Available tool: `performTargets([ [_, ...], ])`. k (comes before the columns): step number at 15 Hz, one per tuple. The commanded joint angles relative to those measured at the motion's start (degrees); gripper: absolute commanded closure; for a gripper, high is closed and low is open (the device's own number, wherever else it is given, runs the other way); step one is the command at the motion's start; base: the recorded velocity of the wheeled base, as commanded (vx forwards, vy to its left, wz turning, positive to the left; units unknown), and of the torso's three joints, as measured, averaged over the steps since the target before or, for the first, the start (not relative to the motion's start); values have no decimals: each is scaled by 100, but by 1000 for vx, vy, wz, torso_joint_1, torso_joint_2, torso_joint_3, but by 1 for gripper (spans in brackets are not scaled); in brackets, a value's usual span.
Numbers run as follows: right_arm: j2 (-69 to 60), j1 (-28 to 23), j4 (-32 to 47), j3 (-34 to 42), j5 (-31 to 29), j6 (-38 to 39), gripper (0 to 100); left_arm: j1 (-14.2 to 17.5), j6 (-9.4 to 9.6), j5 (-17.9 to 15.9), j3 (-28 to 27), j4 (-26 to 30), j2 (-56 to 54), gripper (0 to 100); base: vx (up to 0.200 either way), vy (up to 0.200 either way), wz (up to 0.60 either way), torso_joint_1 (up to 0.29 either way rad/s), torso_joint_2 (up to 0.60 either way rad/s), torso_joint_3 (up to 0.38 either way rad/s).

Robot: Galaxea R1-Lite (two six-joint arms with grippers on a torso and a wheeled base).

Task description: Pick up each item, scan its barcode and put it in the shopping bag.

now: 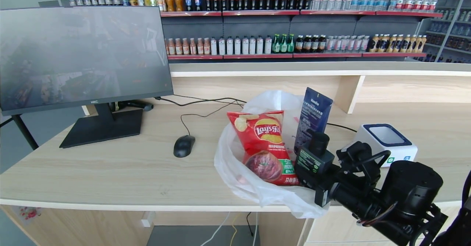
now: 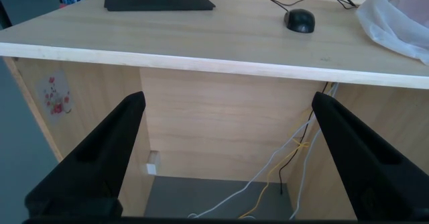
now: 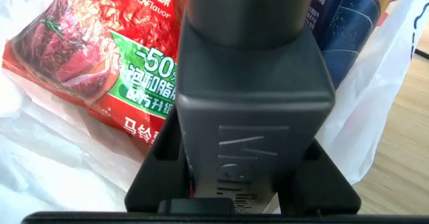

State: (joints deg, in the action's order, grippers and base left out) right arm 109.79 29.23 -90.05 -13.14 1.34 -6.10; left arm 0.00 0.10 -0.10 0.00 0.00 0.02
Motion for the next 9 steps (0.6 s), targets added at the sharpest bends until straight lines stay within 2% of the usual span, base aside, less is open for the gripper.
performTargets([
  [1,43,47,5,31,15,3,100,0,-1,1,0,0,-2,0,0,0,0,0,0,0],
  [3,43,47,5,31,15,21,100,0,8,1,0,0,-2,0,0,0,0,0,0,0],
  [4,43,56,5,31,15,38,0,0,8,1,0,0,-2,0,0,0,0,0,0,0],
  [9,-28,65,5,5,15,188,0,0,8,1,0,0,-2,0,0,0,0,0,0,0],
])
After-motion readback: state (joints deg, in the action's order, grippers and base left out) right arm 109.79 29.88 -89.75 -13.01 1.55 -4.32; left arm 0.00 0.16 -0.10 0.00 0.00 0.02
